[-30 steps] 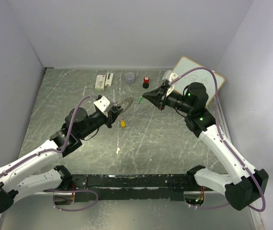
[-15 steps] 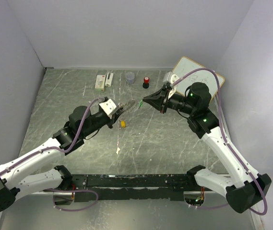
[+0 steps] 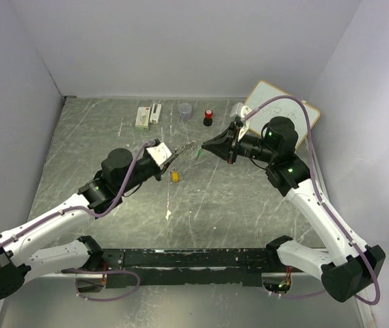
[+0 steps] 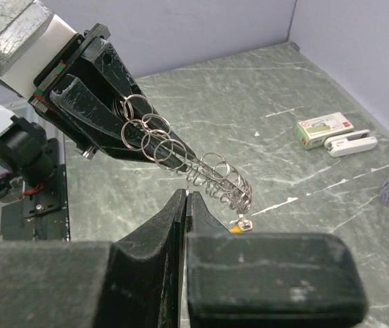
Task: Put the keys on the keyring
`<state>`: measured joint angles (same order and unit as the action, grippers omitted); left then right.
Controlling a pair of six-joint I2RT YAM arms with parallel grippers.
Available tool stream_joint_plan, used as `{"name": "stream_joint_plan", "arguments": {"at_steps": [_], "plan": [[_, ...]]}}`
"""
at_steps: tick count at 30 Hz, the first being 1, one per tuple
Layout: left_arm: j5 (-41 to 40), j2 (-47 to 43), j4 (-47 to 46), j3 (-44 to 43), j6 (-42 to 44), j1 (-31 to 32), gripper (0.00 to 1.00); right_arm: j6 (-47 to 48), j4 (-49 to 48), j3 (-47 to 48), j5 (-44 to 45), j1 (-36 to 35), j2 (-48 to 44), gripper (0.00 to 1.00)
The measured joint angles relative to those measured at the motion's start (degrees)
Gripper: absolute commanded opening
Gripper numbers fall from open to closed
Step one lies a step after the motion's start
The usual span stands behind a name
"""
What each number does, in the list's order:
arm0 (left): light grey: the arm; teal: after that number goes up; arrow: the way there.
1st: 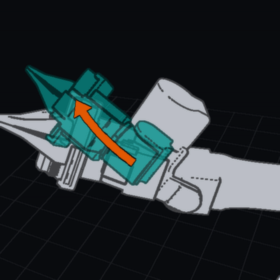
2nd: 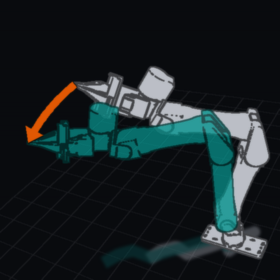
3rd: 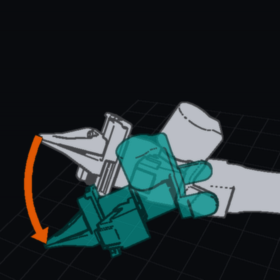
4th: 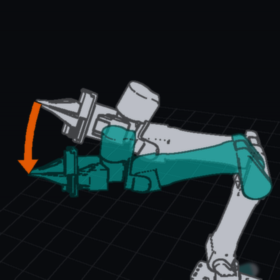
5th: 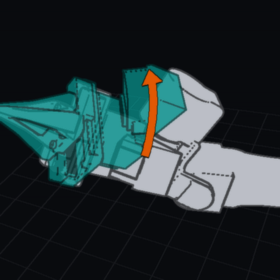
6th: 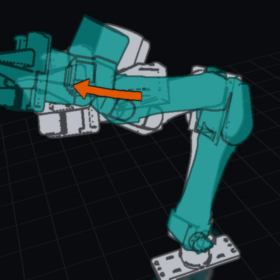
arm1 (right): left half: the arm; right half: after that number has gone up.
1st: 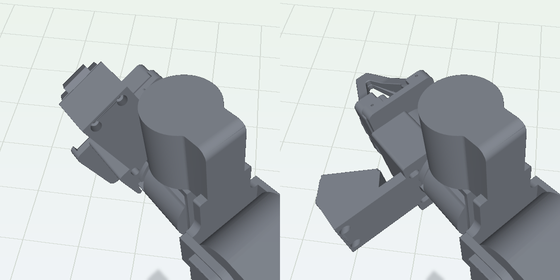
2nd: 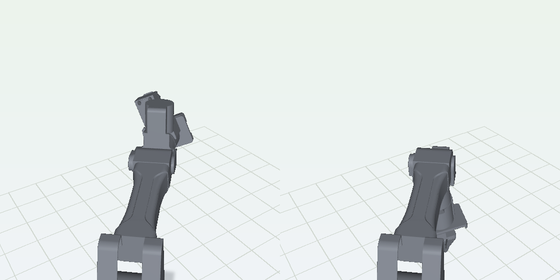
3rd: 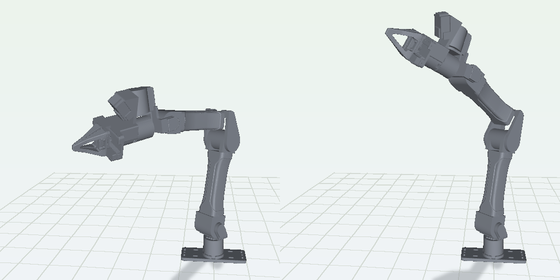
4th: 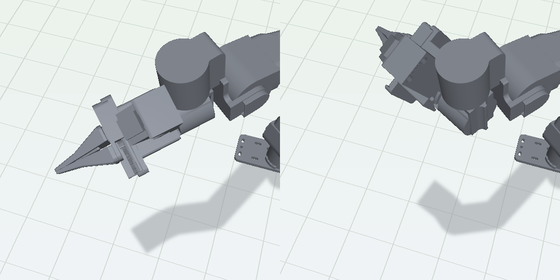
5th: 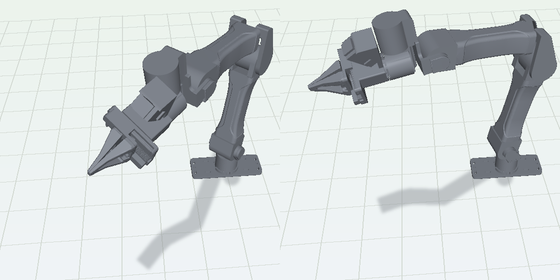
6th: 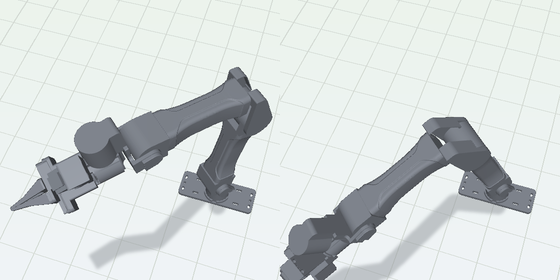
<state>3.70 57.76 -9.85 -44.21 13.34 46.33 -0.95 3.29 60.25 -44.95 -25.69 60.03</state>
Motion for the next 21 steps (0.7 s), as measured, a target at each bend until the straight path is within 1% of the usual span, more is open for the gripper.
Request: {"name": "stream_joint_plan", "arguments": {"at_steps": [10,21], "plan": [[0.0,0.68,-0.02,-0.42,2.29,0.0,0.07,-1.81,0.0,0.0,-0.46,-0.26,1.62,0.0],[0.02,1.14,-0.07,-0.46,2.51,0.0,0.07,-2.08,0.04,0.0,0.0,-0.59,1.68,0.0]]}}
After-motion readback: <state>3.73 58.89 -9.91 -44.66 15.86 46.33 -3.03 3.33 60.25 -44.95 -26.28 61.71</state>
